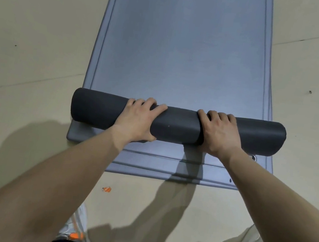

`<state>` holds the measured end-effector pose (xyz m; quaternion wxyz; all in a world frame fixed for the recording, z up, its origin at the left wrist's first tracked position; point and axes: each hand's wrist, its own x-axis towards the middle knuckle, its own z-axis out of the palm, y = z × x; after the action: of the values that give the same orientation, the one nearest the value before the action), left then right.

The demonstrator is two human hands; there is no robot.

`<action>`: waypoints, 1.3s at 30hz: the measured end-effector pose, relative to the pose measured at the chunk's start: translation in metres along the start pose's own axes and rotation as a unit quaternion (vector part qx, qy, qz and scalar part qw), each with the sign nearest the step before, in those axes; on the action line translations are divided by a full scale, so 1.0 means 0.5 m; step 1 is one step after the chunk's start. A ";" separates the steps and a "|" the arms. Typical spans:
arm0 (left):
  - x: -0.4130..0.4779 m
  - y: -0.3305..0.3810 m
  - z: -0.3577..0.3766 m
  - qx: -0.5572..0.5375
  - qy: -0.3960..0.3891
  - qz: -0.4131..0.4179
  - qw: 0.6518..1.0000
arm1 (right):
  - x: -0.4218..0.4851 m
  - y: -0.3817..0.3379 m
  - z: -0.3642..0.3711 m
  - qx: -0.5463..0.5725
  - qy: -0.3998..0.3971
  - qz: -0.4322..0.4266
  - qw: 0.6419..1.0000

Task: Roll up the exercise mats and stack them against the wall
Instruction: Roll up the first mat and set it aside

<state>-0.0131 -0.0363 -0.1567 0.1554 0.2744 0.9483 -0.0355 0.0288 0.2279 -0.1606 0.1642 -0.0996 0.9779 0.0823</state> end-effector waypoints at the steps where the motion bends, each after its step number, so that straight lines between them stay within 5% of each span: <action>1: -0.006 0.002 -0.009 -0.019 -0.015 0.001 1.000 | -0.008 0.001 -0.011 0.005 -0.028 -0.012 1.000; 6: -0.068 0.026 -0.035 -0.141 -0.151 0.009 0.978 | -0.077 -0.010 -0.028 0.075 -0.127 -0.030 0.989; 11: -0.043 0.017 -0.068 -0.182 -0.202 -0.020 0.962 | -0.158 -0.066 0.023 0.026 0.021 0.016 0.999; 15: -0.124 0.039 -0.034 -0.040 -0.044 -0.118 0.991 | -0.070 -0.019 -0.025 0.121 -0.097 0.007 0.988; 18: -0.162 0.031 0.006 -0.032 -0.012 -0.130 0.991 | -0.026 0.003 -0.057 0.159 -0.163 -0.007 0.974; 23: -0.068 -0.057 -0.011 -0.117 0.009 -0.046 0.992 | -0.088 -0.030 0.010 0.032 0.052 0.049 0.997; 25: -0.047 -0.063 -0.023 -0.140 0.027 -0.032 0.989 | -0.075 -0.030 0.021 0.031 0.077 0.064 0.994; 28: -0.051 -0.034 0.000 -0.105 0.159 -0.076 0.979 | -0.009 -0.001 -0.023 0.065 0.043 0.056 0.995; 32: -0.042 -0.030 0.015 0.037 0.071 -0.088 0.993 | 0.003 0.011 -0.027 0.052 0.047 0.057 0.996; 35: 0.013 -0.062 -0.020 0.037 0.035 -0.076 0.996 | -0.018 -0.008 0.010 -0.011 0.119 0.065 0.991; 39: 0.039 -0.070 -0.057 0.017 -0.019 -0.086 0.996 | 0.036 0.026 -0.052 -0.040 0.053 0.028 0.997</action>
<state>-0.0552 -0.0518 -0.1363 0.1648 0.1937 0.9646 -0.0699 0.0013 0.2325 -0.1408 0.1059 -0.0829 0.9835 0.1208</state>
